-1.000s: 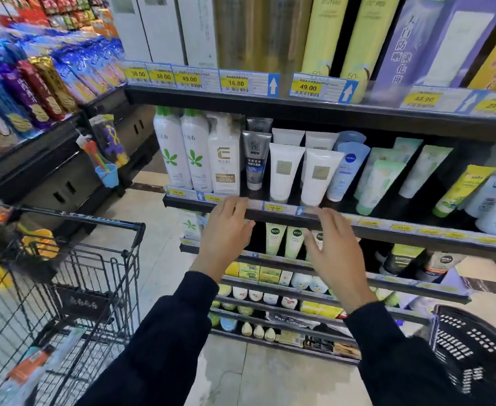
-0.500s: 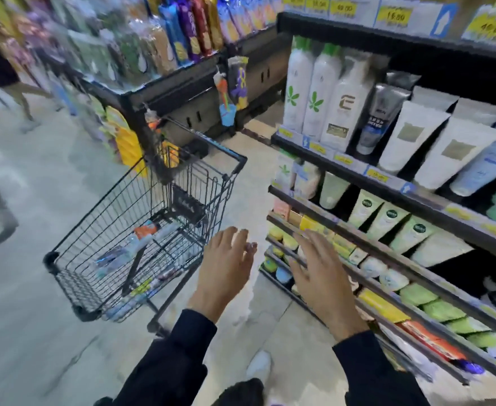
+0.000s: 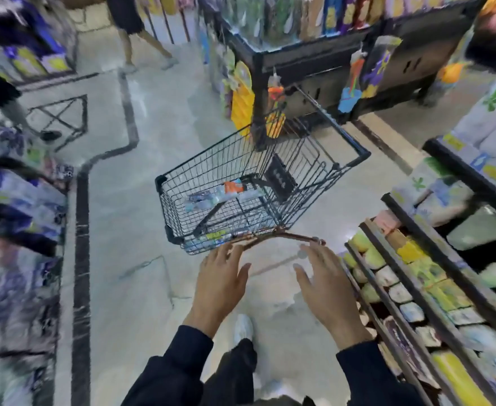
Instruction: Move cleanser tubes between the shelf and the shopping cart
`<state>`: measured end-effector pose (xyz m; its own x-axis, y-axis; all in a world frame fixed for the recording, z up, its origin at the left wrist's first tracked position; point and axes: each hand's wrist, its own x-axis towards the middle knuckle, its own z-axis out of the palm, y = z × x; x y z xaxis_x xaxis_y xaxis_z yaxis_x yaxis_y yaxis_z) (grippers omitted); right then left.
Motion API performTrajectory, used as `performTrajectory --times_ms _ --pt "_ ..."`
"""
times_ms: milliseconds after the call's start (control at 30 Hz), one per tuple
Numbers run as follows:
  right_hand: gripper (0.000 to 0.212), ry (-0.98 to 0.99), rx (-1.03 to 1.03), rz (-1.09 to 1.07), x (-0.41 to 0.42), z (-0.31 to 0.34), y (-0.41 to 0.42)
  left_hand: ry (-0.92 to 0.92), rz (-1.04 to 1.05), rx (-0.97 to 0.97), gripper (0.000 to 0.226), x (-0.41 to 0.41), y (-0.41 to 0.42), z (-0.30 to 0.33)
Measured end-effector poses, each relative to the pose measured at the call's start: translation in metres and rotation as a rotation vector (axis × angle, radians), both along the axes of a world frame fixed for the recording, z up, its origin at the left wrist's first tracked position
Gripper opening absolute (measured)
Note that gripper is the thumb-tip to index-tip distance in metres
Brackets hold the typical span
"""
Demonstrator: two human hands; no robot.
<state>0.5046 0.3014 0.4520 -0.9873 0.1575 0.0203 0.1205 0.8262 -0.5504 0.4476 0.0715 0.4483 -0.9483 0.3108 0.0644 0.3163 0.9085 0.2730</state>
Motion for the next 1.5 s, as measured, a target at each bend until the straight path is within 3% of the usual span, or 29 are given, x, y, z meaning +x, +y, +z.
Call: performTrajectory --times_ms 133,367,600,1000,1300,1500 --pt "0.044 -0.013 -0.032 0.109 -0.049 -0.004 -0.028 -0.051 0.132 0.035 0.049 -0.019 -0.038 -0.011" --pt "0.046 -0.104 -0.024 0.245 -0.151 -0.01 -0.077 -0.11 0.308 0.084 0.035 -0.085 -0.094 -0.031" --pt "0.042 -0.184 -0.023 0.241 -0.23 -0.024 -0.106 -0.27 0.292 0.04 0.046 -0.177 -0.126 -0.047" --pt "0.037 -0.41 0.005 0.297 -0.338 -0.08 -0.104 -0.446 0.331 0.075 0.045 -0.297 -0.13 -0.11" --pt "0.042 -0.722 0.079 0.611 -0.463 -0.194 -0.112 -0.646 0.433 0.044 0.048 -0.385 -0.129 -0.188" --pt "0.044 -0.988 0.135 0.704 -0.506 -0.296 -0.125 -0.74 0.46 0.012 0.054 -0.449 -0.135 -0.266"
